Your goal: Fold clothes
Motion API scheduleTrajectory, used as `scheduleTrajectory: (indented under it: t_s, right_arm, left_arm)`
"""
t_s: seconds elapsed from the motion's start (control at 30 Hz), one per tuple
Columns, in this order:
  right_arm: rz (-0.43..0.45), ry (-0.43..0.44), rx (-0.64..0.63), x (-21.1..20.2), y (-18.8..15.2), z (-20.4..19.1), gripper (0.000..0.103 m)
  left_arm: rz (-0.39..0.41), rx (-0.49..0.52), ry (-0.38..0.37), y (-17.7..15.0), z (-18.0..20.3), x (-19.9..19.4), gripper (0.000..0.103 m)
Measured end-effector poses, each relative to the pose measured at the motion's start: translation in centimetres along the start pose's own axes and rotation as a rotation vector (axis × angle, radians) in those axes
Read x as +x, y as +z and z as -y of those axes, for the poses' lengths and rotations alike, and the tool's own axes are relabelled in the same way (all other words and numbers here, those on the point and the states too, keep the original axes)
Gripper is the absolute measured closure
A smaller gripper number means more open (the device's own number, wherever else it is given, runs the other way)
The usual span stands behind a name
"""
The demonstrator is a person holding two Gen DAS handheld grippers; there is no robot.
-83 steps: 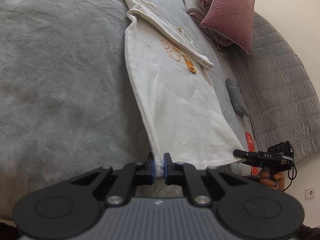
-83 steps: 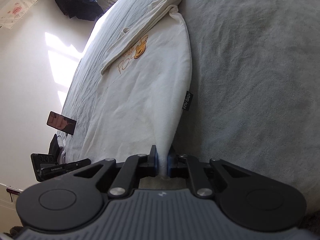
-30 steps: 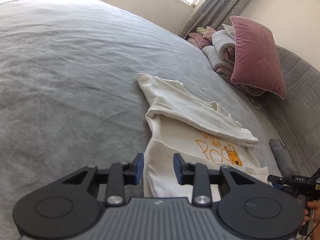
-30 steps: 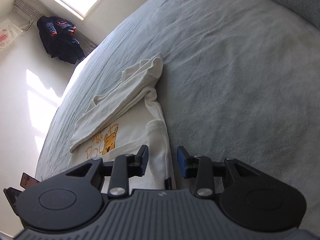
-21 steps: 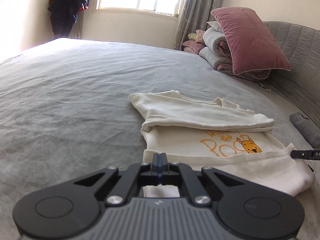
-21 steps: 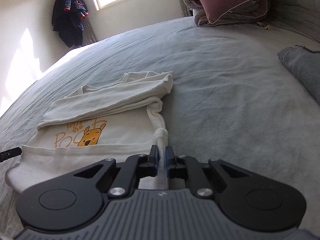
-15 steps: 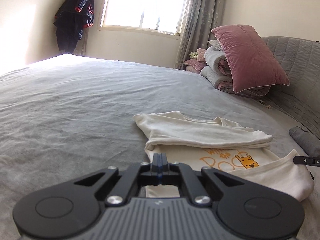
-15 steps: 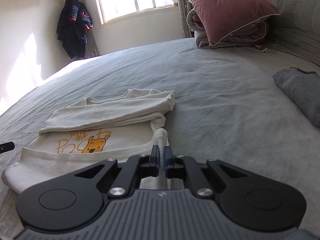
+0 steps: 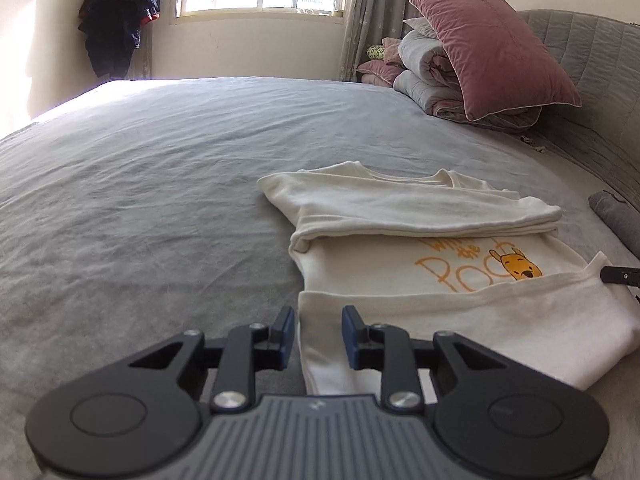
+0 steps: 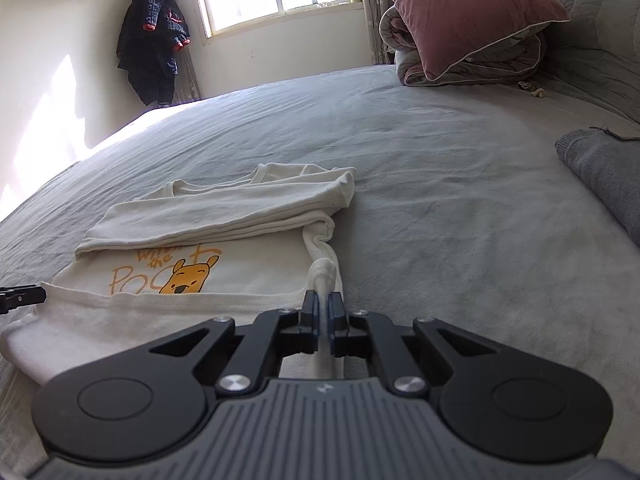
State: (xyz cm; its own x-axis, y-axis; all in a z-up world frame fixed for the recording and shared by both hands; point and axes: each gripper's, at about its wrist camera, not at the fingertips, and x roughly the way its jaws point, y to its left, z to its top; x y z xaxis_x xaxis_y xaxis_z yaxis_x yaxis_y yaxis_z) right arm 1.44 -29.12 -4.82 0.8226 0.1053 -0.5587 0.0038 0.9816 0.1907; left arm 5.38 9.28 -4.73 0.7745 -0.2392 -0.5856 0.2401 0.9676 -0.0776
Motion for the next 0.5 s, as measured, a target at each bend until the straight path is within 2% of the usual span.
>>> scheduleTrajectory:
  t_s: [0.07, 0.27, 0.33, 0.5]
  right_arm:
    - [-0.001, -0.005, 0.0, 0.0, -0.2, 0.0, 0.097]
    - [0.066, -0.028, -0.046, -1.3, -0.5, -0.7, 0.097]
    - [0.103, -0.033, -0.071, -1.8, -0.3, -1.1, 0.097]
    - [0.139, -0.05, -0.114, -1.1, 1.5, -1.6, 0.097]
  left_arm:
    - [0.015, 0.005, 0.02, -0.4, 0.2, -0.1, 0.096]
    - [0.137, -0.01, 0.049, -1.1, 0.7, -2.4, 0.097]
    - [0.182, -0.013, 0.054, -0.7, 0.8, -3.0, 0.097]
    - [0.199, -0.017, 0.061, 1.9, 1.0, -2.1, 0.097]
